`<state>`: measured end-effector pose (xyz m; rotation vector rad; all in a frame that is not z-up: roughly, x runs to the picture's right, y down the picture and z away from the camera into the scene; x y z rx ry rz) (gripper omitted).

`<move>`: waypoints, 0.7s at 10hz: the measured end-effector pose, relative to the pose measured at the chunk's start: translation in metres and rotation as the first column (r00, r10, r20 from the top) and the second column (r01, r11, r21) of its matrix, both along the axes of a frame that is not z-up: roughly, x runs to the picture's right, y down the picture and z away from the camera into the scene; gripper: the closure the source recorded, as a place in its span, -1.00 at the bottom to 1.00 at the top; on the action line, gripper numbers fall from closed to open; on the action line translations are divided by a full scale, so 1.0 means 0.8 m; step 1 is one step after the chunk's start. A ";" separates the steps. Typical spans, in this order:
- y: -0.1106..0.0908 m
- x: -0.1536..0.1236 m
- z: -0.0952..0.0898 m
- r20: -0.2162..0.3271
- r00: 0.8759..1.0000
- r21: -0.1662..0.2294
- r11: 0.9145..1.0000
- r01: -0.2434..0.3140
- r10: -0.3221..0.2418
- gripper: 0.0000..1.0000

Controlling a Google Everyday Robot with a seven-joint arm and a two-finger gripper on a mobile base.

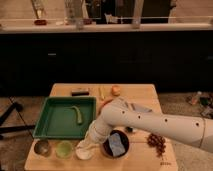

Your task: Place fork in paper cup

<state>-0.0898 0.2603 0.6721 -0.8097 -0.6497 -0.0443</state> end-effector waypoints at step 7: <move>0.000 0.000 0.000 0.000 1.000 0.000 1.000 0.000 0.000 -0.45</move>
